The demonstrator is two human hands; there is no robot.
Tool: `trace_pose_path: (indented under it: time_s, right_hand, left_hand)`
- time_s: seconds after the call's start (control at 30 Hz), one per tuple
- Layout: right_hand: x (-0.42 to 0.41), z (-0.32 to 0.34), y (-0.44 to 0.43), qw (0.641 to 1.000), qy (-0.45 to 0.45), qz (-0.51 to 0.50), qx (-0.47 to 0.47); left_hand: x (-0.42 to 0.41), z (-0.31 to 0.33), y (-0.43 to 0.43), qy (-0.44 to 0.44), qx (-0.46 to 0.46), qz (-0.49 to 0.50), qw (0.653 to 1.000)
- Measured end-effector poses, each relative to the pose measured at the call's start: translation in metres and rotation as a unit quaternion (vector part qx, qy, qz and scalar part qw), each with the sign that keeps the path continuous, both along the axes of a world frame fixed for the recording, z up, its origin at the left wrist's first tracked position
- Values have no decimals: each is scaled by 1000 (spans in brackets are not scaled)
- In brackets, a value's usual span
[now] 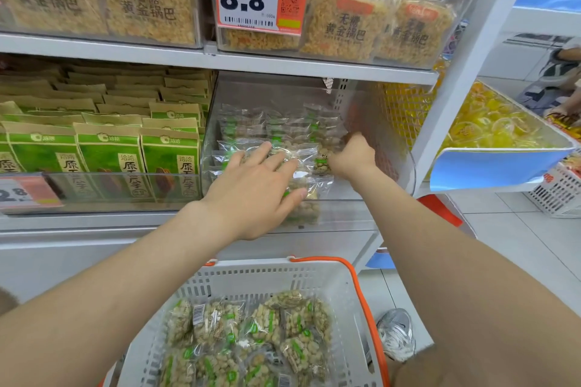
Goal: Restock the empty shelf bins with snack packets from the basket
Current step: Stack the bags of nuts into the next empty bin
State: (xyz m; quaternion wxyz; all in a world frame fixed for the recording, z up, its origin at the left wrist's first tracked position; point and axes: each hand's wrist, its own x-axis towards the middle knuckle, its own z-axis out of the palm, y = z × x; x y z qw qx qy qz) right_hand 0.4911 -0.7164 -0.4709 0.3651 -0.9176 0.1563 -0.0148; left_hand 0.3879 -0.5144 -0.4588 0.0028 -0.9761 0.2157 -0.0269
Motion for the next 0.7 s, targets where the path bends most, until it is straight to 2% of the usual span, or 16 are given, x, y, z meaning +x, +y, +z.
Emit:
trace_pose_path:
  time_s: [0.17,0.23,0.4,0.47,0.53,0.6,0.7]
  right_hand:
    - [1,-1,-3,997,-31,-4,71]
    - [0,-1,-5,995,-8,13,100]
    - [-8,3,-4,993,64,50,88]
    - [-11,6,-2,995,62,58,53]
    - [-14,9,1,997,36,70,-24]
    - [-25,20,6,991,-30,86,-96]
    - [-40,35,12,964,-165,117,-170]
  left_hand:
    - [0,0,1,1,-1,-8,1000]
    - [-1,0,2,6,-2,-12,1000]
    - [-4,1,3,-8,-6,-27,1000]
    - [-6,2,4,-33,-24,-35,999]
    - [-9,2,6,-59,-42,-47,996]
    - [-13,2,10,-100,-59,-66,991]
    - [-21,6,15,-172,-96,-109,974]
